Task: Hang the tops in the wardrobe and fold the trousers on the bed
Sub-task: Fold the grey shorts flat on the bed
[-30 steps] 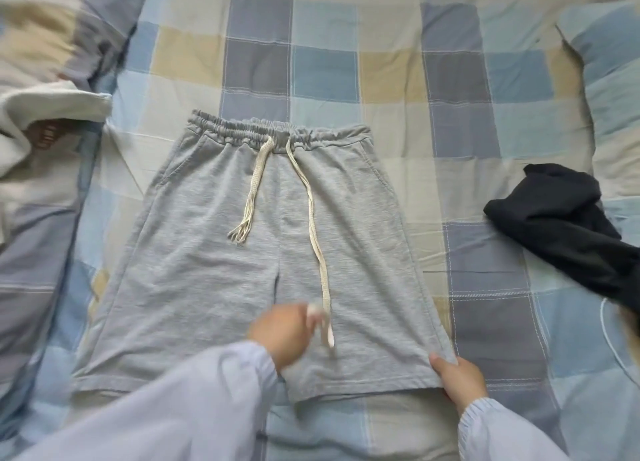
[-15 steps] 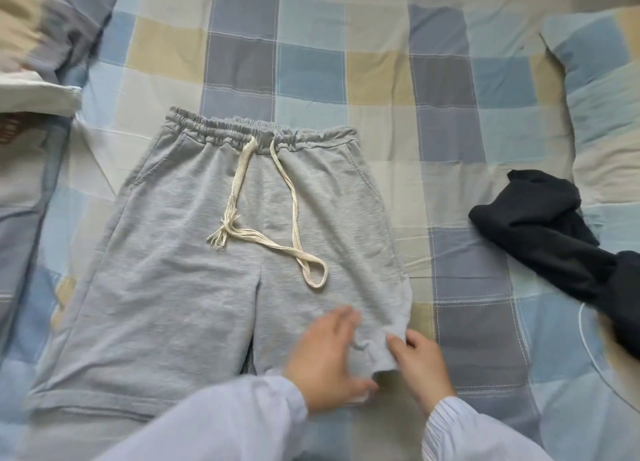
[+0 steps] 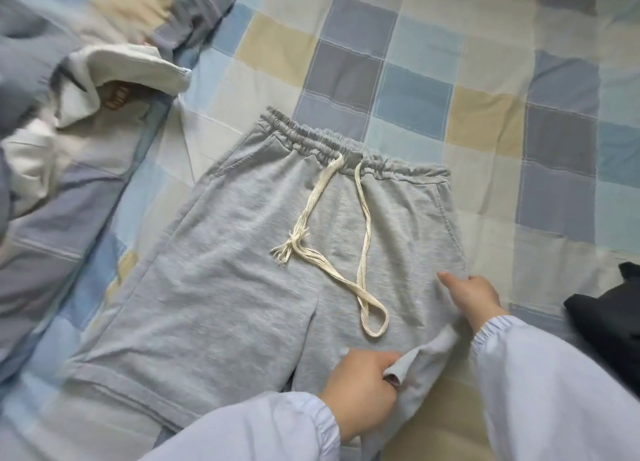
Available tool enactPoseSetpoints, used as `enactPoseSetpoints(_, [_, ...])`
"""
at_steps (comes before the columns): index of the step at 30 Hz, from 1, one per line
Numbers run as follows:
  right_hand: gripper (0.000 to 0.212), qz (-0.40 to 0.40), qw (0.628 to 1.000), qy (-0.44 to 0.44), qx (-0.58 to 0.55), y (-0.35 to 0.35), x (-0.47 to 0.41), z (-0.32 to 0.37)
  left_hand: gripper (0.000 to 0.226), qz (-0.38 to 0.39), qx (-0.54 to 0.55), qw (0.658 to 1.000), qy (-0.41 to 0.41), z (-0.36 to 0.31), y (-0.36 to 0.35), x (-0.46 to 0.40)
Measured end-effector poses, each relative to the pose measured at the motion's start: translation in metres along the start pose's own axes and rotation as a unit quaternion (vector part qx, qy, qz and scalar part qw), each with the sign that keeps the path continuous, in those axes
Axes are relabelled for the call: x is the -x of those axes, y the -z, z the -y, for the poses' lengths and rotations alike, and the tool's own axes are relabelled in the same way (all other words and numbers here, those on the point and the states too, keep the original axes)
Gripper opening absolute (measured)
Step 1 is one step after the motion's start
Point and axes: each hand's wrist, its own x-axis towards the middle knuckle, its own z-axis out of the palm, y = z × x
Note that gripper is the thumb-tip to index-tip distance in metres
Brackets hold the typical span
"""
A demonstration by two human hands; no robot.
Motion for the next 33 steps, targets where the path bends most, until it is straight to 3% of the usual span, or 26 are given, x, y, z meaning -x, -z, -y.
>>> enactPoseSetpoints(3, [0.051,-0.004,0.996,-0.028,-0.084,-0.005,0.004,0.007,0.023,0.023,0.073,0.997,0.008,0.014,0.014,0.01])
enactPoseSetpoints(6, [0.05,-0.041,0.991,0.0,-0.127,0.008,0.018,0.032,0.027,0.031,0.167,0.985,0.03,0.02,0.027,0.032])
enactPoseSetpoints(7, [0.05,-0.066,0.99,0.02,-0.122,0.013,0.033,0.052,0.033,0.024,0.19,0.981,0.032,0.022,0.035,0.041])
enactPoseSetpoints(9, [0.044,-0.1,0.985,0.097,-0.105,0.017,0.076,0.1,0.024,0.023,0.224,0.974,0.029,0.026,0.056,0.06])
enactPoseSetpoints(11, [0.037,-0.091,0.972,0.19,-0.109,0.004,0.116,0.145,0.01,0.001,0.262,0.965,0.032,0.039,0.084,0.079])
enactPoseSetpoints(13, [0.034,-0.07,0.957,0.259,-0.108,-0.03,0.151,0.187,0.013,-0.053,0.307,0.948,0.062,0.062,0.119,0.096])
enactPoseSetpoints(16, [0.036,0.011,0.939,0.338,-0.065,-0.103,0.188,0.233,0.027,-0.158,0.347,0.909,0.168,0.106,0.165,0.117])
enactPoseSetpoints(18, [0.046,0.13,0.924,0.358,-0.026,-0.156,0.206,0.246,0.034,-0.234,0.309,0.894,0.224,0.146,0.189,0.127])
enactPoseSetpoints(20, [0.063,0.204,0.904,0.362,0.099,-0.207,0.215,0.24,0.044,-0.25,0.246,0.897,0.268,0.188,0.204,0.134])
enactPoseSetpoints(23, [0.067,0.127,0.897,0.323,0.275,-0.243,0.216,0.203,0.008,-0.249,0.151,0.894,0.339,0.234,0.217,0.134])
enactPoseSetpoints(28, [0.052,-0.023,0.954,0.251,0.163,-0.239,0.235,0.119,0.02,-0.238,0.1,0.901,0.35,0.246,0.217,0.134])
enactPoseSetpoints(31, [0.042,-0.136,0.981,0.117,0.068,-0.23,0.255,0.072,0.015,-0.248,0.129,0.904,0.323,0.244,0.217,0.137])
enactPoseSetpoints(33, [0.053,-0.184,0.982,0.031,0.01,-0.225,0.273,0.041,0.007,-0.26,0.143,0.907,0.299,0.236,0.22,0.138])
